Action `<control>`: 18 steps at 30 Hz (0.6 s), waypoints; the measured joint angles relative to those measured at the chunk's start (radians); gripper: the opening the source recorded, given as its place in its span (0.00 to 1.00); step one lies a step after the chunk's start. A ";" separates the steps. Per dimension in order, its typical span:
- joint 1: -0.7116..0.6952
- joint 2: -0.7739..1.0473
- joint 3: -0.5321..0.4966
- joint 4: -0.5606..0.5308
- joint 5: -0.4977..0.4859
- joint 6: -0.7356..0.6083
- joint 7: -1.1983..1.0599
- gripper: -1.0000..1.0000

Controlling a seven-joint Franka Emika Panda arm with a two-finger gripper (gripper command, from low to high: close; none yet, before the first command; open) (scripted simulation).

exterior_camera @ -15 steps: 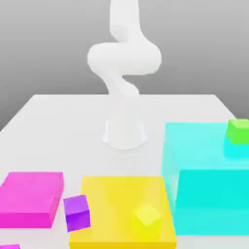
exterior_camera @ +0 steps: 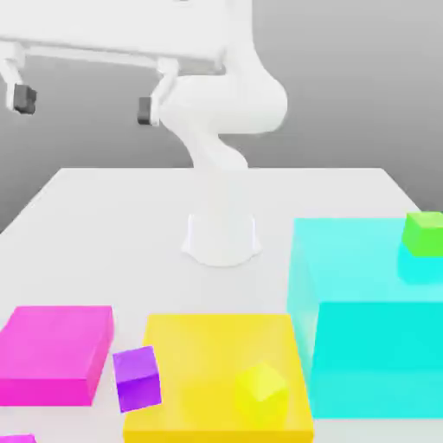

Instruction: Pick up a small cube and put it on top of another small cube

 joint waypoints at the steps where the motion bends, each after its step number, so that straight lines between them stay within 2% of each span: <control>1: -0.005 0.036 -0.009 0.007 0.007 0.007 -0.020 0.50; 8: -0.074 0.294 -0.039 0.058 0.076 0.054 -0.171 0.50; 18: -0.211 0.660 -0.011 0.132 0.178 0.126 -0.383 0.50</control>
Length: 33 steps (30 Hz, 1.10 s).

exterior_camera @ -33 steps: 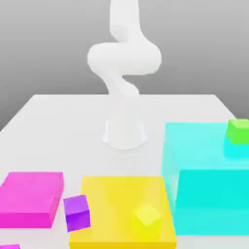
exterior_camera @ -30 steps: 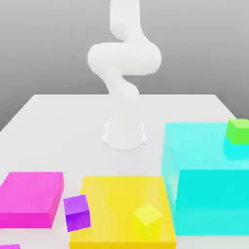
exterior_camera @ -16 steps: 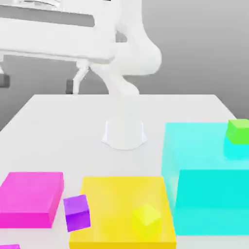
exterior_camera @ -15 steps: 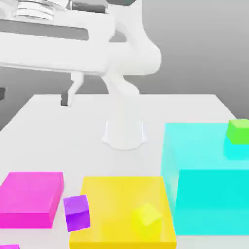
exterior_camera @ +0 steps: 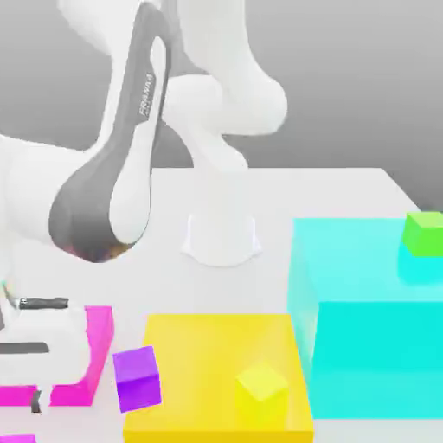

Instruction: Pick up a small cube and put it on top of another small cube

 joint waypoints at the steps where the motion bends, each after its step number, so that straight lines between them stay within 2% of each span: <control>1: -0.009 0.036 0.007 0.008 0.008 0.021 -0.010 0.50; 3: -0.024 0.108 0.022 0.026 0.022 0.071 -0.023 0.50; 4: -0.028 0.136 0.027 0.033 0.027 0.091 -0.027 0.00; 10: -0.030 0.150 0.030 0.036 0.031 0.100 -0.031 0.00; 15: -0.006 0.019 0.002 0.001 0.004 0.004 -0.007 0.00; 23: 0.139 -0.270 -0.031 -0.186 -0.121 -0.090 0.253 0.00; 29: 0.205 -0.486 0.006 -0.331 -0.136 -0.159 0.406 0.00; 33: 0.214 -0.412 0.006 -0.381 -0.104 -0.037 0.405 0.00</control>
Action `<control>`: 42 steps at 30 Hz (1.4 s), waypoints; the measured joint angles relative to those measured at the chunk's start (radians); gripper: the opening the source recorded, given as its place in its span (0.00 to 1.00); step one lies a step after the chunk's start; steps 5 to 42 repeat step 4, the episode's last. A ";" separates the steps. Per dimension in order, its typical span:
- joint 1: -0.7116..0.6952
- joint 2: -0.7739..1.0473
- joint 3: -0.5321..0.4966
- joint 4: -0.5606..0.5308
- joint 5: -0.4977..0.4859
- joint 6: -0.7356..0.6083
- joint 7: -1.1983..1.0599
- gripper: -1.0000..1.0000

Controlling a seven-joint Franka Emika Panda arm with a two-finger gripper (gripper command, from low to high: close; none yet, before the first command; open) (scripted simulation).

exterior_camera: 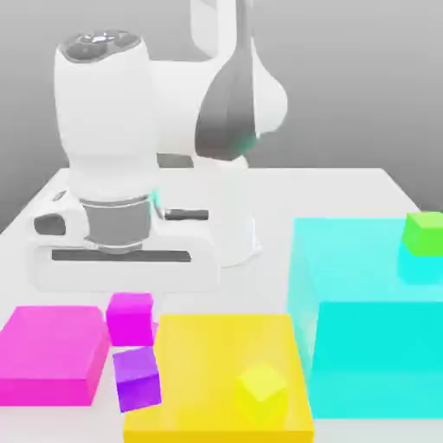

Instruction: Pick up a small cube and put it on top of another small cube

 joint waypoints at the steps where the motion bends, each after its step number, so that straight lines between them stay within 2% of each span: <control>1: -0.002 0.019 0.000 -0.006 0.005 0.025 -0.003 1.00; 42: -0.002 0.019 0.000 -0.006 0.005 0.025 -0.003 1.00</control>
